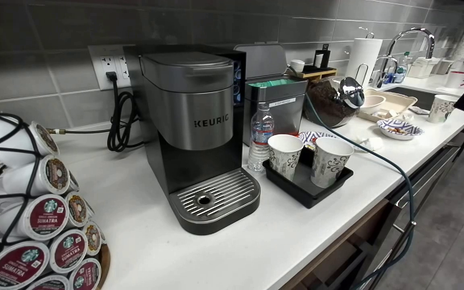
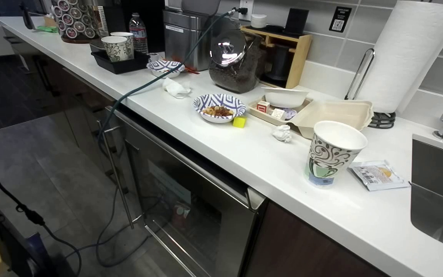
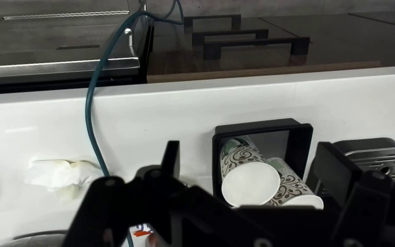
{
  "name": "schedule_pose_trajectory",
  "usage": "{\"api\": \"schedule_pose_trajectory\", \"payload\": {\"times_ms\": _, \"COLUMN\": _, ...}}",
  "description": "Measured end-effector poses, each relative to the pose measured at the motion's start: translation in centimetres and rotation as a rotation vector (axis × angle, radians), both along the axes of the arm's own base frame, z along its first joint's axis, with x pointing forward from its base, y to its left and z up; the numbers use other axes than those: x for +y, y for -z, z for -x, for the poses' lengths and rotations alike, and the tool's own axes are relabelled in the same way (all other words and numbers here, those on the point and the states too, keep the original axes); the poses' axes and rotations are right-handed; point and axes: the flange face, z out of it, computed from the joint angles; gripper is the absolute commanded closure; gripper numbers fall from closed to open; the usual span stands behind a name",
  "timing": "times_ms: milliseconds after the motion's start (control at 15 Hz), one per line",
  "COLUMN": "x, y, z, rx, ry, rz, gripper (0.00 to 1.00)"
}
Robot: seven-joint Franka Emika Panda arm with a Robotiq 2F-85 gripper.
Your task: Move the black tray to the right and move the white bowl to the left
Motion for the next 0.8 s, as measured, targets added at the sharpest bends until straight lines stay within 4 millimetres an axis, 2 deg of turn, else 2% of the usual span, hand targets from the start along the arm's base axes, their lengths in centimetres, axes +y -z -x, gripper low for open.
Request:
{"api": "schedule_pose_trajectory", "payload": {"times_ms": 267, "x": 0.1, "y": 0.1, "z": -0.4, "rx": 0.004, "ry": -0.002, "rz": 0.000, "gripper": 0.00}}
{"api": "schedule_pose_trajectory", "payload": {"times_ms": 467, "x": 1.2, "y": -0.5, "z": -1.0, "rx": -0.037, "ry": -0.078, "rz": 0.012, "gripper": 0.00}}
{"api": "schedule_pose_trajectory", "payload": {"times_ms": 600, "x": 2.3, "y": -1.4, "z": -2.0, "rx": -0.057, "ry": -0.162, "rz": 0.024, "gripper": 0.00}}
{"api": "schedule_pose_trajectory", "payload": {"times_ms": 800, "x": 3.6, "y": -2.6, "z": -5.0, "rx": -0.072, "ry": -0.231, "rz": 0.058, "gripper": 0.00}}
